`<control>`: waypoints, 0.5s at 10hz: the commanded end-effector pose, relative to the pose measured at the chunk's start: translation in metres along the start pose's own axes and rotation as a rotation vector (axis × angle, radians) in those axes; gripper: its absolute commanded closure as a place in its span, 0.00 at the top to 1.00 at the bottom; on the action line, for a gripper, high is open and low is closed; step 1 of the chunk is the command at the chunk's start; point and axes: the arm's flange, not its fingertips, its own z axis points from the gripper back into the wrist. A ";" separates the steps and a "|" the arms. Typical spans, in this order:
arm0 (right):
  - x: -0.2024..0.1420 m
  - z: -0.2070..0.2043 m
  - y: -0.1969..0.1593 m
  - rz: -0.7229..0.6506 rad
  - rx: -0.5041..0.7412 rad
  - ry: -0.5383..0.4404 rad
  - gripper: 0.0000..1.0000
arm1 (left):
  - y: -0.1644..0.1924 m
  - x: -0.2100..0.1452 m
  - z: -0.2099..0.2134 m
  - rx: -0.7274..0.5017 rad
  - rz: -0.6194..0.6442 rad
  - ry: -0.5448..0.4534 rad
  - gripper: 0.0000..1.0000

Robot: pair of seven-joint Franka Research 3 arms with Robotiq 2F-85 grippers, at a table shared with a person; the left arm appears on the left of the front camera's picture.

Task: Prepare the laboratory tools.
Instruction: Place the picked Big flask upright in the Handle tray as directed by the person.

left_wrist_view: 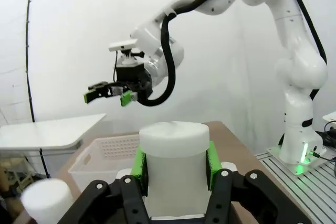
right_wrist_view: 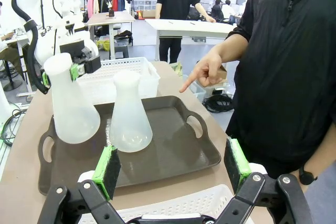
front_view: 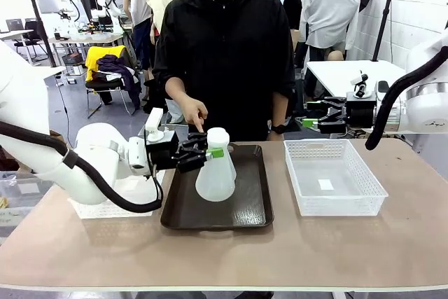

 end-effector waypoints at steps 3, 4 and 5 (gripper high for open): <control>0.001 -0.001 -0.001 -0.004 0.012 0.012 1.00 | -0.022 -0.022 -0.003 -0.024 -0.014 0.033 0.00; 0.001 -0.001 -0.001 -0.004 0.012 0.012 1.00 | -0.021 -0.023 -0.003 -0.021 -0.028 0.041 0.00; 0.001 -0.001 -0.001 -0.004 0.012 0.012 1.00 | -0.021 -0.025 -0.002 -0.009 -0.022 0.045 0.00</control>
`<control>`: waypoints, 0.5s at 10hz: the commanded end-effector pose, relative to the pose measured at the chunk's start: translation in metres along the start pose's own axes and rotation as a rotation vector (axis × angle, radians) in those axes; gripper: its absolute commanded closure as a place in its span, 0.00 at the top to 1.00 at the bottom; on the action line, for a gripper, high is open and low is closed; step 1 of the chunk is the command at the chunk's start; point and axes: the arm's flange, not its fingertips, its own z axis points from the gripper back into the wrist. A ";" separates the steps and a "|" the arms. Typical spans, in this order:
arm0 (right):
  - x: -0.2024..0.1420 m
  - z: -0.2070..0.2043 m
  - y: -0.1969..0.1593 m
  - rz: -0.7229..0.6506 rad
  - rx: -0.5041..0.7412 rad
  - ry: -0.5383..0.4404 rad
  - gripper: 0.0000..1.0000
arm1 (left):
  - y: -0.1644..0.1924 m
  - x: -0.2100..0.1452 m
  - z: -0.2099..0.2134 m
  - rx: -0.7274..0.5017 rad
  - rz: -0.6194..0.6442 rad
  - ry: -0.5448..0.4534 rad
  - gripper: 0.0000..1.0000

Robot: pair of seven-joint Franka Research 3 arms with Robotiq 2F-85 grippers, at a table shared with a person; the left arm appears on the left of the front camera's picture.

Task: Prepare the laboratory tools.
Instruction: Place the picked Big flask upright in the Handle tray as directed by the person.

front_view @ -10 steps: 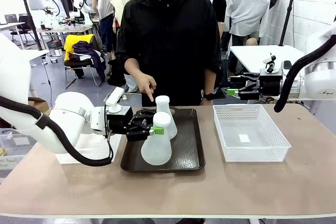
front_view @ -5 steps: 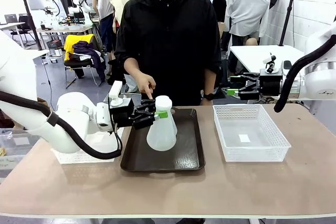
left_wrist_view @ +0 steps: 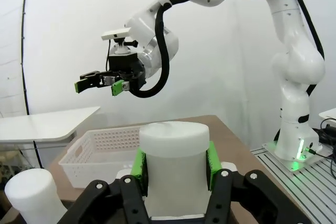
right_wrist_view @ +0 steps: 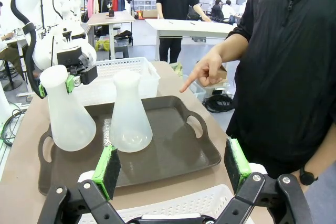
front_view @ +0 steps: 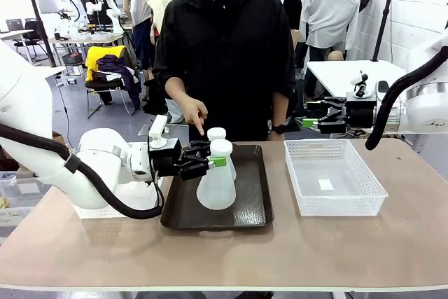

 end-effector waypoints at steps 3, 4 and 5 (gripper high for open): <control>0.001 -0.001 -0.001 -0.004 0.012 0.012 1.00 | -0.013 -0.022 0.005 0.052 0.004 0.047 0.00; 0.001 -0.001 -0.001 -0.004 0.012 0.012 1.00 | -0.013 -0.024 0.004 0.047 0.013 0.068 0.00; 0.001 -0.001 -0.001 -0.004 0.012 0.012 1.00 | -0.013 -0.025 0.004 0.047 0.018 0.071 0.00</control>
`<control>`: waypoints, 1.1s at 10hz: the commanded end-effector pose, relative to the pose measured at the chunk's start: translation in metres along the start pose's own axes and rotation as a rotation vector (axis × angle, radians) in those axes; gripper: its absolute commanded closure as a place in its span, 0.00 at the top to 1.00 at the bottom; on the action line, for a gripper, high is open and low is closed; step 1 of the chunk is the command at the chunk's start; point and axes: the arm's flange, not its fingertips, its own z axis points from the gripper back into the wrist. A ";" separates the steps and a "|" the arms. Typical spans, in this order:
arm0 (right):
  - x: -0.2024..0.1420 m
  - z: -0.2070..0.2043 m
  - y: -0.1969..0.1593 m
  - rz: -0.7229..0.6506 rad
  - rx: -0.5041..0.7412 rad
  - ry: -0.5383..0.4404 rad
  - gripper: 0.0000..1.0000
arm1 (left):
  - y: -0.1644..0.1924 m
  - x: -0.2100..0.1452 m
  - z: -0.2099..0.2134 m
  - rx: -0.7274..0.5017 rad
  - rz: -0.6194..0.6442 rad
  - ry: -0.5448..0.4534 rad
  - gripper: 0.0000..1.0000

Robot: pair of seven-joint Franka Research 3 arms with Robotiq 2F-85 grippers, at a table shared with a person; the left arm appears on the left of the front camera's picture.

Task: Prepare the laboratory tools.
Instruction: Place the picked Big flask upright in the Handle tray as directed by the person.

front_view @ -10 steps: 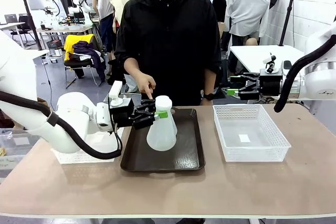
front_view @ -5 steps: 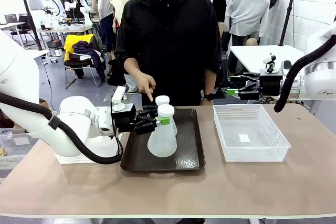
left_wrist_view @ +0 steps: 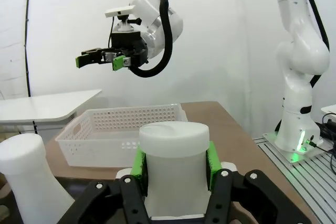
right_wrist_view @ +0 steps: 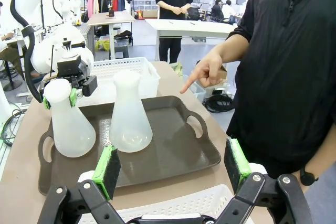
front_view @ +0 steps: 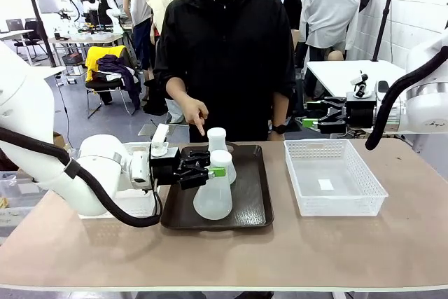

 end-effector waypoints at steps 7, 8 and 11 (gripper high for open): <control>0.001 -0.001 -0.001 -0.004 0.012 0.012 1.00 | -0.003 -0.003 0.001 0.040 -0.016 0.035 0.73; 0.001 -0.001 -0.001 -0.004 0.012 0.012 1.00 | -0.002 -0.002 0.002 0.039 -0.016 0.036 0.93; 0.001 -0.001 -0.001 -0.004 0.012 0.012 1.00 | -0.001 0.002 0.007 0.046 -0.006 0.055 1.00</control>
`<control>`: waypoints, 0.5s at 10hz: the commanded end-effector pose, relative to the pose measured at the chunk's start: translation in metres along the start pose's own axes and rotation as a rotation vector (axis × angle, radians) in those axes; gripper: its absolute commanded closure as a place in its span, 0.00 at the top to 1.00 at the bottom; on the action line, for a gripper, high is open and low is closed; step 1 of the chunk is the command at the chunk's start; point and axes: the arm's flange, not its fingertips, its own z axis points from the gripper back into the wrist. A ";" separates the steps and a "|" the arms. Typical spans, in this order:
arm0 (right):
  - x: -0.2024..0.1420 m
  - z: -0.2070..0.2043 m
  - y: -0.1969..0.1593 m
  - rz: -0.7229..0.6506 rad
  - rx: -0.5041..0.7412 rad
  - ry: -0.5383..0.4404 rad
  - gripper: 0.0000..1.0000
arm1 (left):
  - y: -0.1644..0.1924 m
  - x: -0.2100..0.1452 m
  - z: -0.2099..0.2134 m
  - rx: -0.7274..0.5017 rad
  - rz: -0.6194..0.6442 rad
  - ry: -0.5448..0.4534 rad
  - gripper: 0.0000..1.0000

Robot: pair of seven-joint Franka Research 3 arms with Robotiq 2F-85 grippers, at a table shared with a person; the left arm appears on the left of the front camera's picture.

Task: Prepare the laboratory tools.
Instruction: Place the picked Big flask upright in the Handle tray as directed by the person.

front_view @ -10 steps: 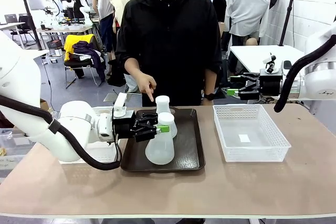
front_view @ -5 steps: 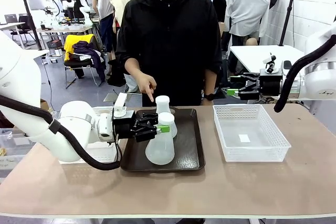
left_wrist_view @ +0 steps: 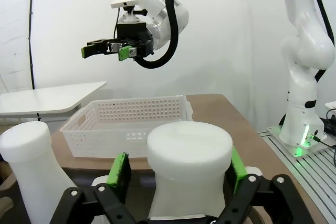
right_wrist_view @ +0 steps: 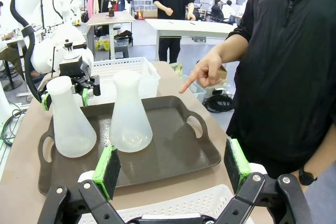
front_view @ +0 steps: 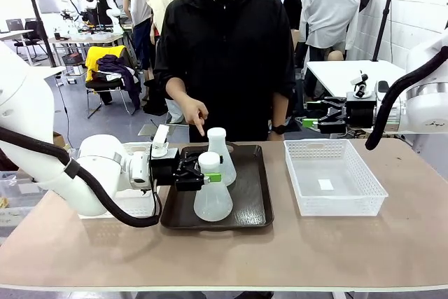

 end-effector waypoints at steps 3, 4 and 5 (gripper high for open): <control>0.001 -0.001 -0.001 -0.004 0.012 0.012 1.00 | -0.004 0.014 0.012 -0.009 0.022 0.049 1.00; 0.001 -0.001 -0.001 -0.004 0.012 0.012 1.00 | -0.003 0.019 0.016 -0.015 0.021 0.074 1.00; 0.001 -0.001 -0.001 -0.004 0.012 0.012 1.00 | -0.003 0.021 0.018 -0.034 0.028 0.099 1.00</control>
